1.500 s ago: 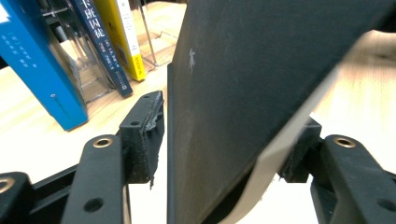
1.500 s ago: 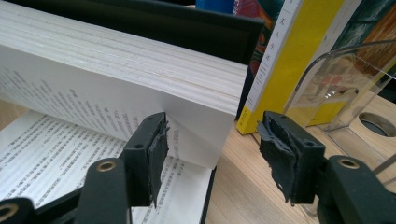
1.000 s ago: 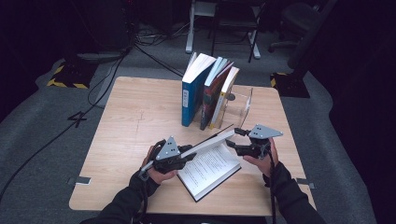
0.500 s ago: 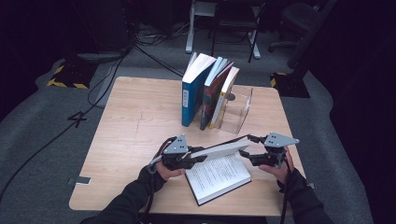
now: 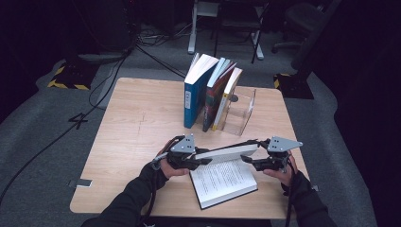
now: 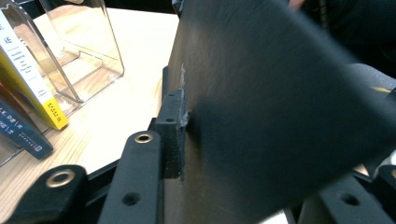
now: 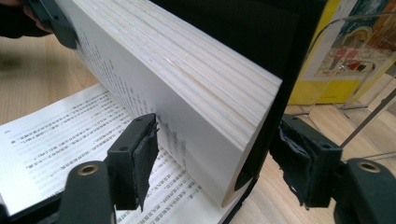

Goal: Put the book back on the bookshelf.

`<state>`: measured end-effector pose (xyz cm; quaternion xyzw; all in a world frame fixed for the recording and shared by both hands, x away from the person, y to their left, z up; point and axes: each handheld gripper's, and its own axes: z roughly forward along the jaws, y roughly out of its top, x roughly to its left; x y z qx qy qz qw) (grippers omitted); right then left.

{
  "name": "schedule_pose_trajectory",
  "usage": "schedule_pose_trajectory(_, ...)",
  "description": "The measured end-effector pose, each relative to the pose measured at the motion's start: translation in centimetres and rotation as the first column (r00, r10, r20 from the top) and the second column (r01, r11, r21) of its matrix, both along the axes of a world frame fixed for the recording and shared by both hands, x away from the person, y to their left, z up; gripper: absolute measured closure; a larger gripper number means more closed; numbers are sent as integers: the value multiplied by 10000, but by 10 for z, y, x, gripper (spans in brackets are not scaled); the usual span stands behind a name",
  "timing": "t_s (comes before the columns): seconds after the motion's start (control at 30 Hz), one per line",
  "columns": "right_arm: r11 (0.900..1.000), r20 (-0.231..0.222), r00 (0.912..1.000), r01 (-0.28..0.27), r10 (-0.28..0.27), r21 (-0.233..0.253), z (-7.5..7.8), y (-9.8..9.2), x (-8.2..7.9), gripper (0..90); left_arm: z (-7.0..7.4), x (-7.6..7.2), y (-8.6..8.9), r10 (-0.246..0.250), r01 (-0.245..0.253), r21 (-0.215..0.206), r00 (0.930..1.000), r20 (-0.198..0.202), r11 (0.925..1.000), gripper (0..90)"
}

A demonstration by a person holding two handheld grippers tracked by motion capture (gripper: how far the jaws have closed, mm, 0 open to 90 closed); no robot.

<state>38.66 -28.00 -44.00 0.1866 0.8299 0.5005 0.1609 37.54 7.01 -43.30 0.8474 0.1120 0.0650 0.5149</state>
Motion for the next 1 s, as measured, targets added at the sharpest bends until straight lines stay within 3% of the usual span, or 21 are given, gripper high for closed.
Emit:
schedule_pose_trajectory(0.13, 9998, 179, 9998, -118, 121, -131, 2, 3, -3, 402, 5, -2, 6, 341, -365, 593, 9986, 402, 9976, 577)
schedule_pose_trajectory(0.4, 9961, 249, 9961, -844, 851, -266, 4, 3, -13, 563, 9, 2, 21, 965, -1010, 934, 9940, 525, 9905, 519)
schedule_pose_trajectory(0.47, 9916, 256, 9916, -1263, 1269, -263, 6, 5, -16, 644, 10, 3, 24, 1200, -1262, 1096, 9909, 613, 9859, 497)
schedule_pose_trajectory(0.6, 9851, 385, 9849, -1673, 1688, -402, 8, 12, -21, 679, 14, -2, 25, 1176, -1328, 1607, 9880, 1006, 9780, 458)
schedule_pose_trajectory(0.73, 9858, 498, 9857, -1583, 1611, -565, 9, 18, -26, 685, 23, -11, 21, 875, -1083, 1670, 9881, 1268, 9800, 450)
schedule_pose_trajectory(0.8, 9846, 566, 9846, -1619, 1657, -655, 10, 20, -28, 685, 25, -15, 18, 978, -1229, 1912, 9859, 1359, 9738, 452)
schedule_pose_trajectory(0.93, 9838, 614, 9838, -1641, 1685, -718, 10, 22, -30, 683, 25, -17, 17, 930, -1198, 2097, 9867, 1335, 9704, 502)
schedule_pose_trajectory(1.0, 9838, 641, 9838, -1624, 1673, -756, 10, 22, -31, 678, 25, -17, 18, 718, -983, 2113, 9889, 1297, 9725, 567)
